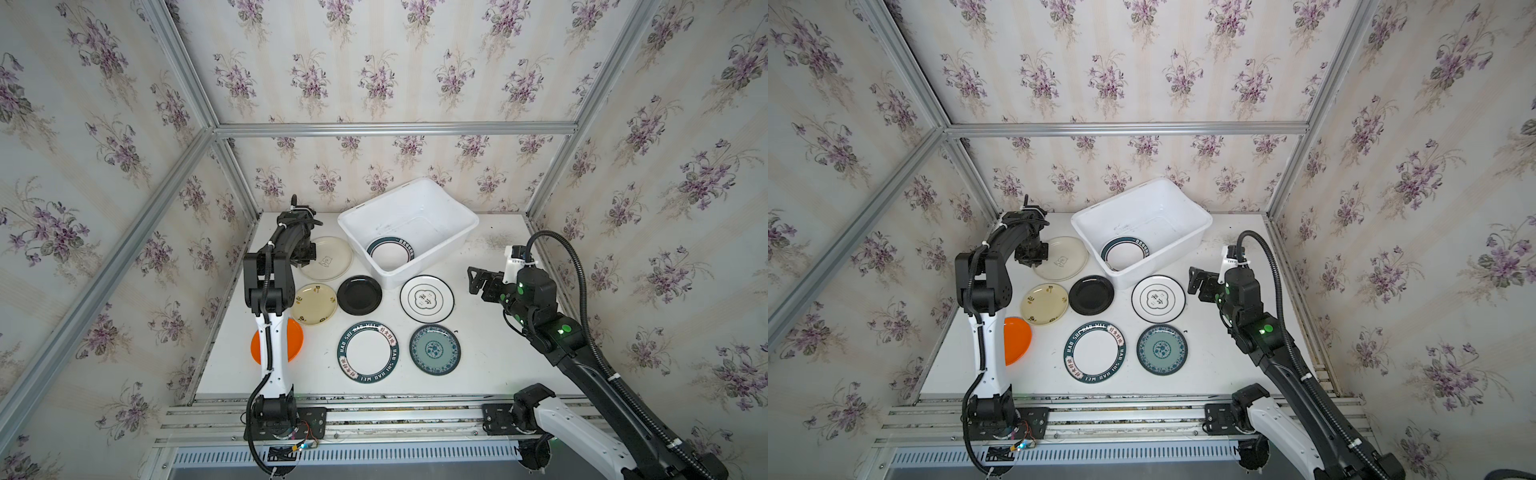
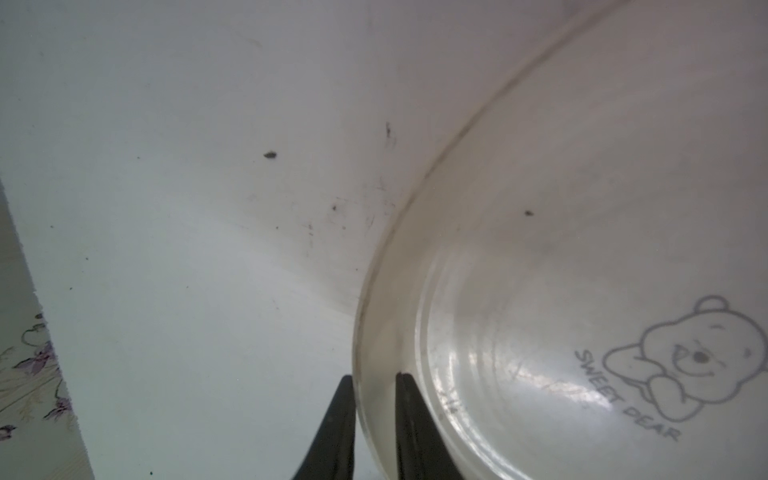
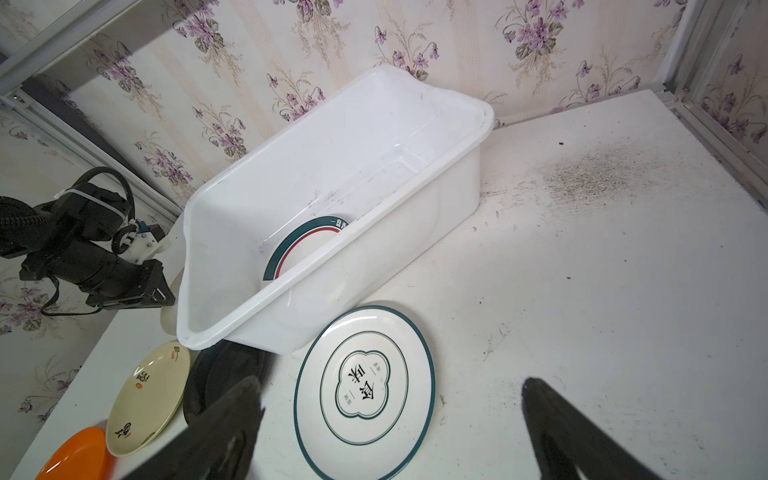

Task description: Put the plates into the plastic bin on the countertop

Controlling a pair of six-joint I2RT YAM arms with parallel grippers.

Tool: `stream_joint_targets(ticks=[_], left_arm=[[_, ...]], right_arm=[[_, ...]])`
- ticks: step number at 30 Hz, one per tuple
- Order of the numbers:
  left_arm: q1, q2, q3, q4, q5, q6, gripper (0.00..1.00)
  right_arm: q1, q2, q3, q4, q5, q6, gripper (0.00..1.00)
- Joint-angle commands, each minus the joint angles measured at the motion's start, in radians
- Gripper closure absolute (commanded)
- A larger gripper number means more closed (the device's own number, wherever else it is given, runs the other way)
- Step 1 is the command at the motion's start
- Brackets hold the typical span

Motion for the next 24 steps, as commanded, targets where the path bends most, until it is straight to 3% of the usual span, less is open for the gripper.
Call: stream_joint_targets(ticks=[1,19,24], left_arm=[[-0.006,0.021,0.039,-0.059,-0.012,0.012,0.81],[-0.013,0.038,0.065,-0.084,-0.027,0.003,0.90],[-0.011,0.039,0.070,-0.082,-0.029,0.003,0.96]], right_arm=[[0.000,-0.009,0.024,0.003,0.022,-0.011,0.00],[-0.007,-0.023,0.020,-0.012,0.044,-0.026,0.00],[-0.007,-0.024,0.019,-0.012,0.045,-0.024,0.00]])
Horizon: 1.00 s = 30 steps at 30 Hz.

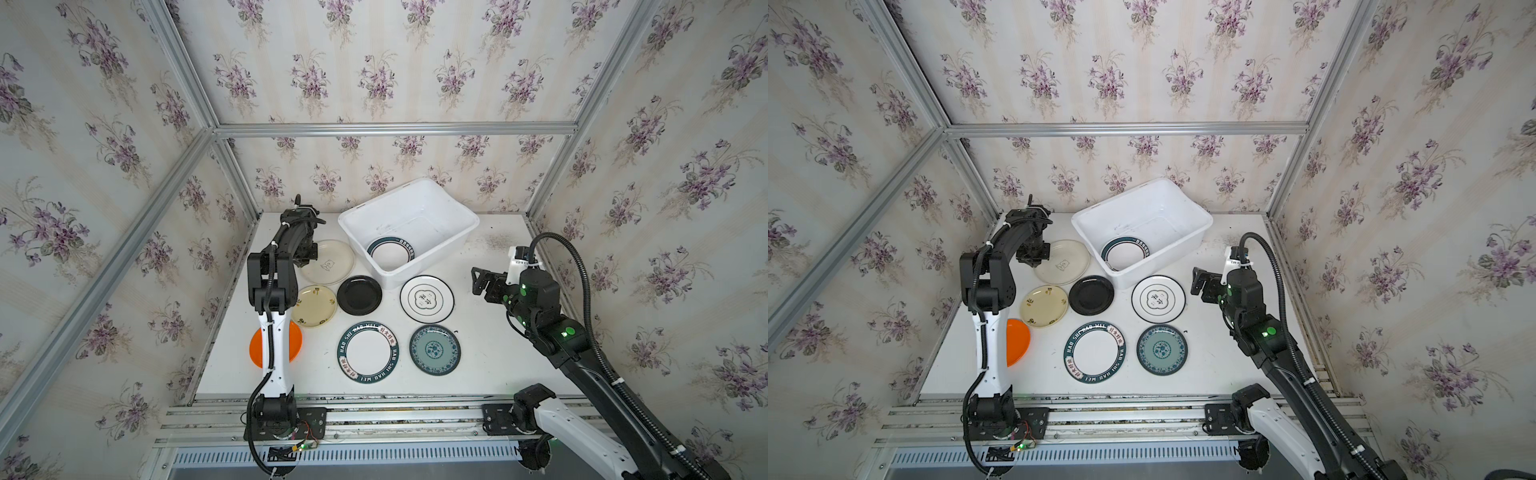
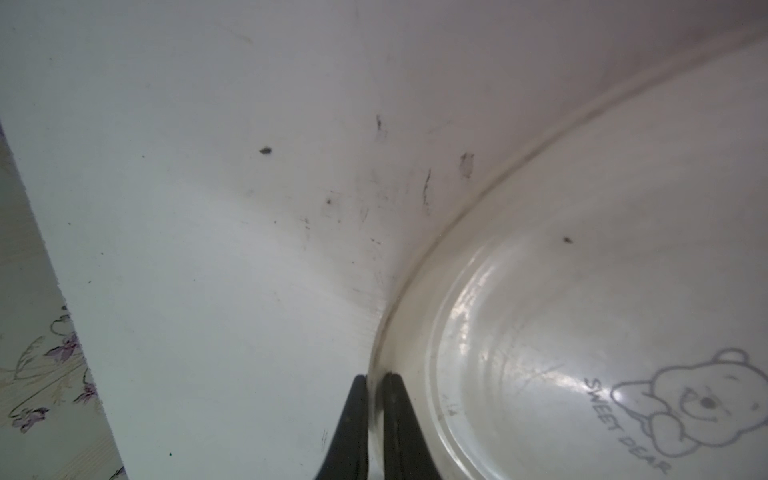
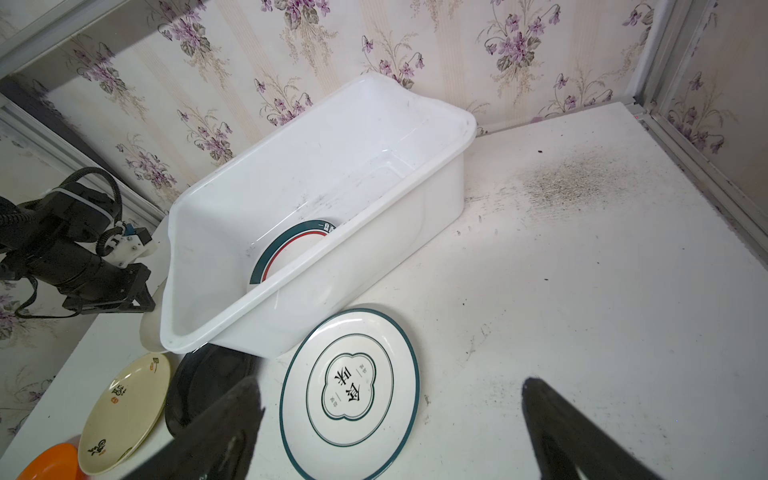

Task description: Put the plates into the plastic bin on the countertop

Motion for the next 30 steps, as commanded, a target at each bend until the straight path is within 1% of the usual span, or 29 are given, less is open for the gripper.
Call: stream_joint_targets(ticks=[1,6,15,23,30], left_arm=[[0.000,0.010,0.009,-0.018,-0.007,0.000,0.97],[0.001,0.010,0.014,-0.018,0.001,0.005,1.00],[0.007,0.005,0.006,-0.017,0.013,0.009,1.00],[0.013,-0.014,-0.009,-0.011,0.019,0.010,1.00],[0.022,-0.084,-0.047,0.023,0.003,0.015,1.00]], right_arm=[[-0.002,-0.005,0.012,0.019,0.011,-0.006,0.00],[-0.003,0.004,0.014,0.019,0.006,-0.001,0.00],[-0.003,0.019,0.012,0.024,0.001,0.006,0.00],[-0.004,0.074,0.033,0.027,-0.060,0.012,0.00],[-0.003,0.124,0.054,0.035,-0.099,0.015,0.00]])
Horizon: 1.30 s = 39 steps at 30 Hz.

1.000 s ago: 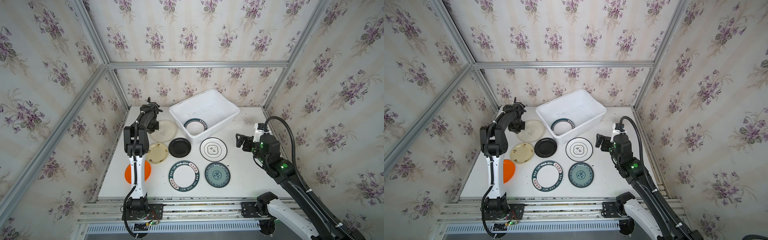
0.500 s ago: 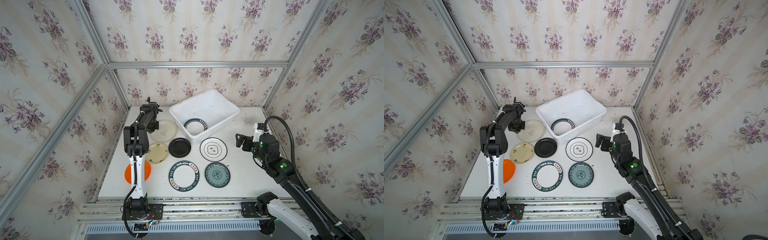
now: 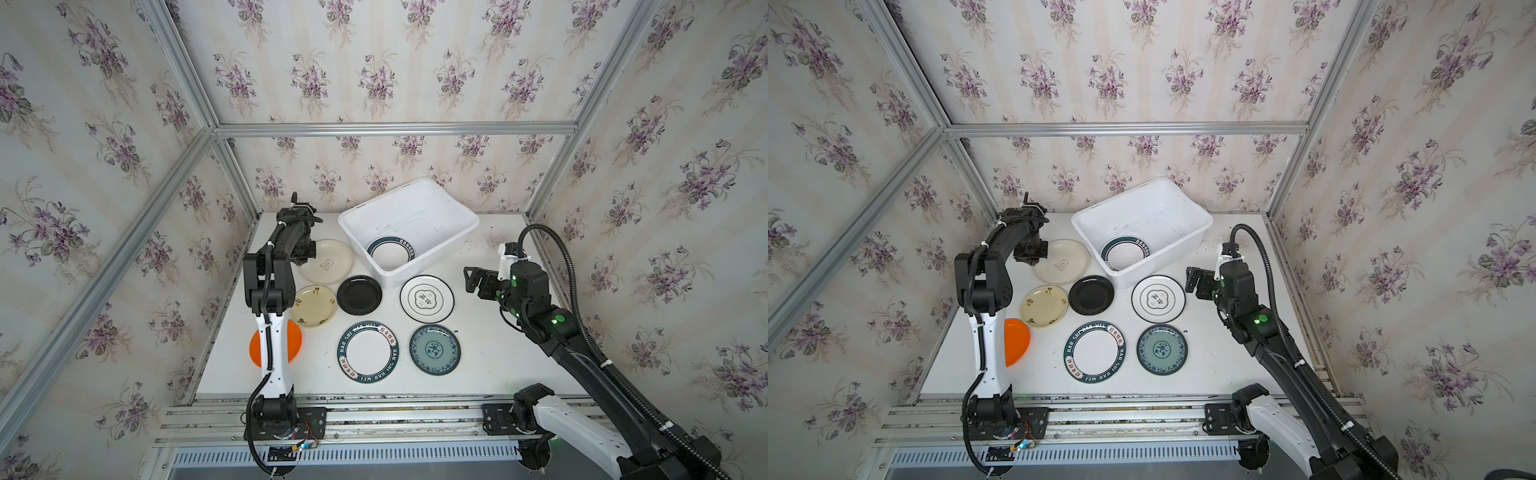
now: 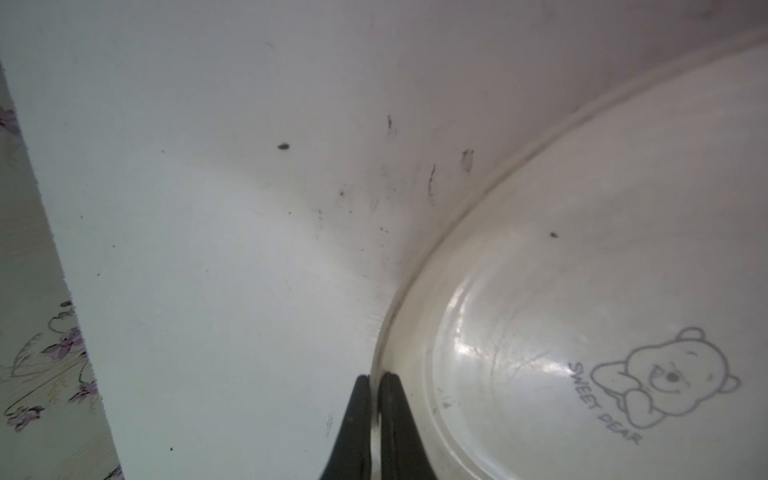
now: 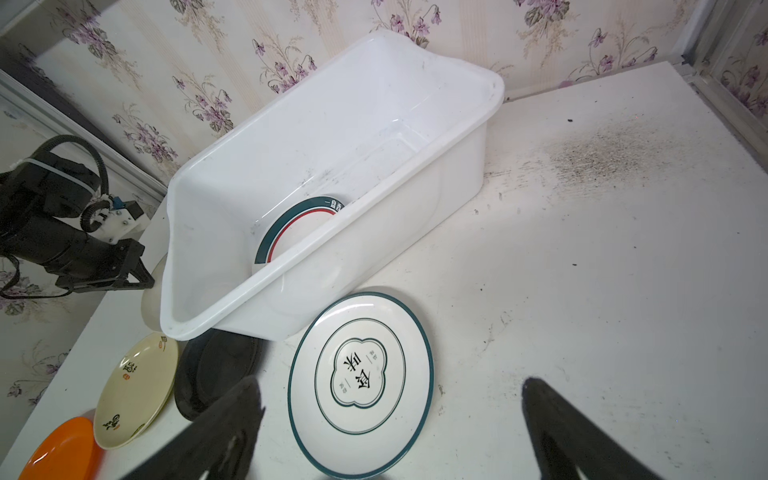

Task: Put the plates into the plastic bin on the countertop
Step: 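Grasp the cream bear plate's edge with the left gripper and tilt it up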

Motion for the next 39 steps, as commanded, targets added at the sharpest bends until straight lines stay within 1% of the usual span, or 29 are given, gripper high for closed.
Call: stream_joint_targets(ticks=[1,8,12,16,18,21,23,28,31,35,39], left_arm=[[0.006,-0.038,-0.021,0.011,-0.028,0.010,1.00],[0.018,-0.130,-0.098,0.066,-0.034,0.007,1.00],[0.022,-0.175,-0.131,0.089,-0.033,0.002,1.00],[0.025,-0.239,-0.180,0.128,-0.020,-0.007,1.00],[0.029,-0.277,-0.213,0.157,-0.012,-0.011,1.00],[0.035,-0.332,-0.265,0.199,0.005,-0.016,1.00],[0.039,-0.375,-0.305,0.241,0.006,-0.021,1.00],[0.059,-0.464,-0.391,0.314,0.054,-0.046,1.00],[0.065,-0.497,-0.415,0.325,0.057,-0.051,1.00],[0.065,-0.543,-0.444,0.333,0.019,-0.067,1.00],[0.065,-0.609,-0.496,0.370,0.041,-0.078,1.00]], right_arm=[[0.000,0.014,0.021,0.030,-0.029,0.005,0.00],[0.001,0.036,0.027,0.050,-0.060,0.008,0.00],[0.002,0.054,0.038,0.058,-0.108,-0.015,0.00],[0.002,0.110,0.088,-0.001,-0.136,-0.030,0.00],[0.001,0.126,0.090,0.009,-0.175,-0.027,0.00],[0.002,0.143,0.092,0.014,-0.205,-0.020,0.00],[0.002,0.150,0.091,0.021,-0.218,-0.016,0.00],[0.002,0.152,0.088,0.035,-0.237,-0.019,0.00],[0.001,0.156,0.091,0.042,-0.259,-0.019,0.00],[0.002,0.172,0.098,0.048,-0.290,-0.013,0.00],[0.003,0.178,0.103,0.066,-0.316,-0.010,0.00]])
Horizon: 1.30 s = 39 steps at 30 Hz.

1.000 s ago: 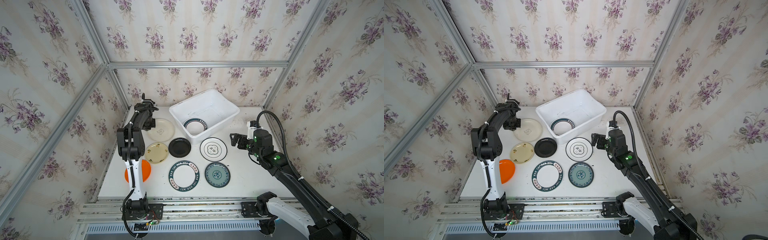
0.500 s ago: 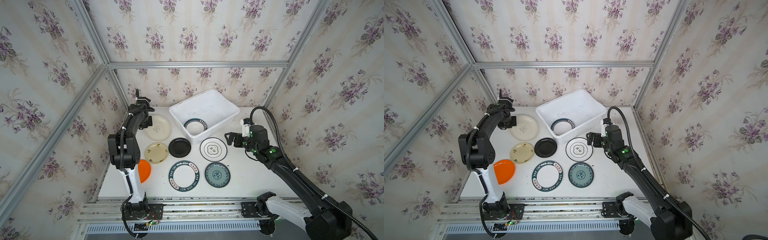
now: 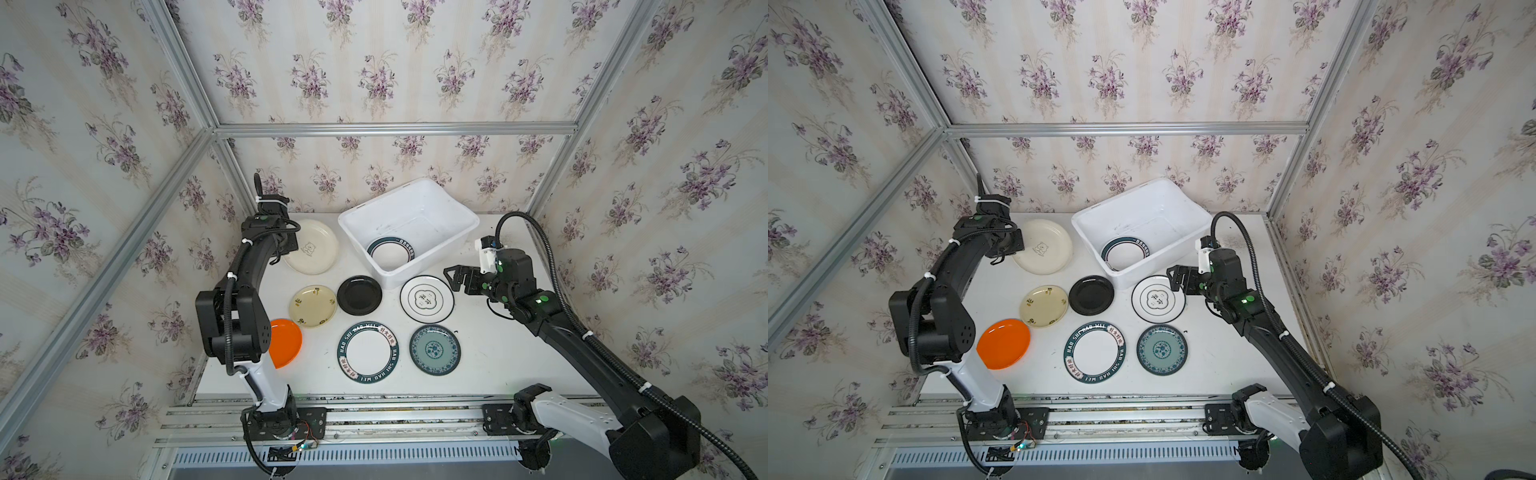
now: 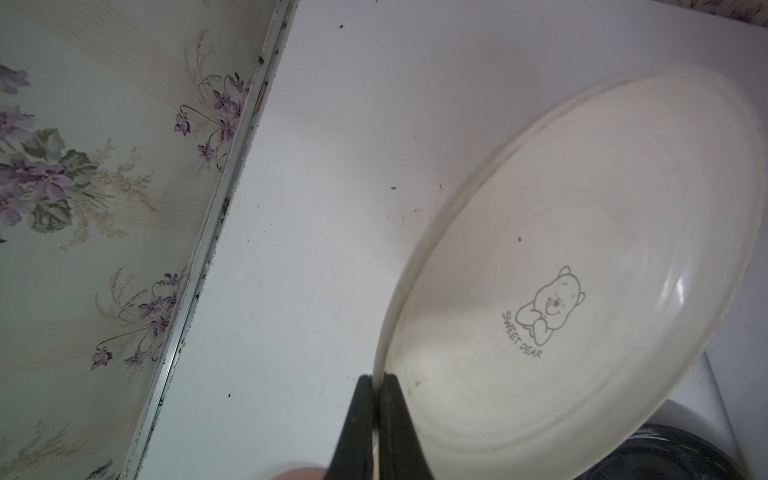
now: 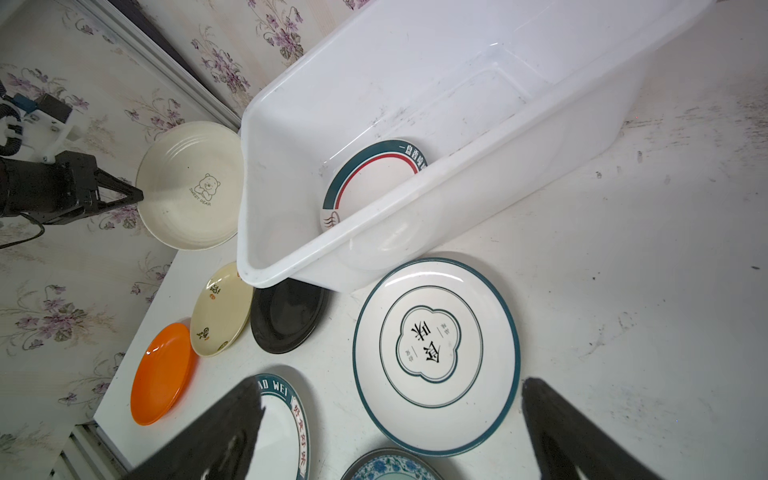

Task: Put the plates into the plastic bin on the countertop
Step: 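Grasp the cream bear plate's edge with the left gripper and tilt it up, then raise the bear plate toward the bin while the right gripper grasps its rim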

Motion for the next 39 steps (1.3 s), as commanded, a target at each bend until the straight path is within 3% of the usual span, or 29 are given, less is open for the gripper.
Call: stream_joint_targets(ticks=[1,11,20,29,39], left_arm=[[0.001,-0.049,-0.024,0.056,0.012,-0.029,1.00],[0.001,-0.227,-0.072,0.087,0.142,-0.063,1.00],[-0.013,-0.284,-0.087,0.092,0.314,-0.092,1.00],[-0.153,-0.277,-0.038,0.119,0.349,-0.112,1.00],[-0.295,-0.246,0.005,0.121,0.354,-0.131,1.00]], right_arm=[[0.003,0.007,0.027,0.048,-0.042,0.007,0.00],[0.013,0.051,0.037,0.166,-0.215,0.105,0.00],[0.040,0.086,0.015,0.353,-0.334,0.229,0.00],[0.121,0.140,0.071,0.368,-0.308,0.189,0.00],[0.144,0.186,0.103,0.398,-0.279,0.193,0.03]])
